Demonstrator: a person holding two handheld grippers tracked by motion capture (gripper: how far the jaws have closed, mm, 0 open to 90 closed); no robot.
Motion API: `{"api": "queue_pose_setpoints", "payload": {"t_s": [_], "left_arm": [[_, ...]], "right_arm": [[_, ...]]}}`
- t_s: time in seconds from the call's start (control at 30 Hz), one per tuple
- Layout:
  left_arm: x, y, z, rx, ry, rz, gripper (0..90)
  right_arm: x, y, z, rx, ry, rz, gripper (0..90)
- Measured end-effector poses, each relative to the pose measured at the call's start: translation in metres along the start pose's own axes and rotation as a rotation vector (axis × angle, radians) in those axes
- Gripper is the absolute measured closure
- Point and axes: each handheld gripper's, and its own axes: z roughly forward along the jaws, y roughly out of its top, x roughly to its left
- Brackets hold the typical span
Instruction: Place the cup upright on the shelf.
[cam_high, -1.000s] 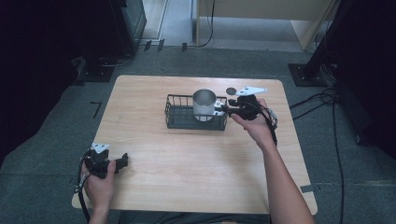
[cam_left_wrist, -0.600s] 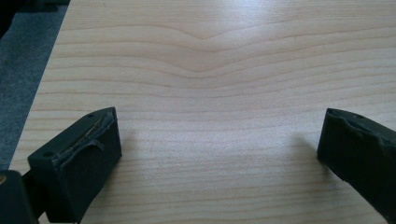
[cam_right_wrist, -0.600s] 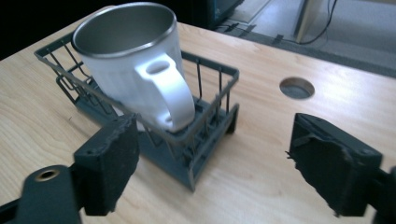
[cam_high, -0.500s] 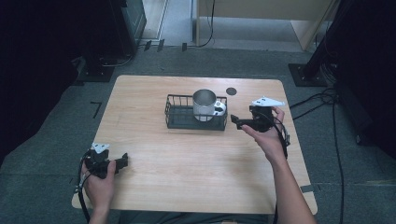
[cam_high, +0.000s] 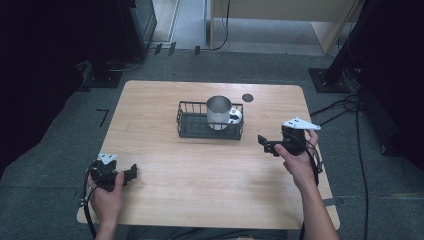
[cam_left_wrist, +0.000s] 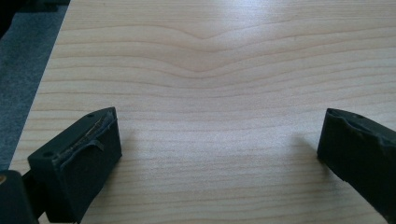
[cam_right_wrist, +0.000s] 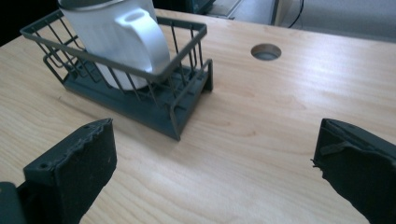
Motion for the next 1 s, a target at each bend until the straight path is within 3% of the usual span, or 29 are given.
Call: {"api": "queue_pose_setpoints", "payload": {"t_s": [1.0], "left_arm": [[0.0,0.0,0.0,0.0,0.0,0.0,0.0]], "right_arm": [[-0.035,-0.081,-0.044,0.045,-0.134,0.095,0.0]]}}
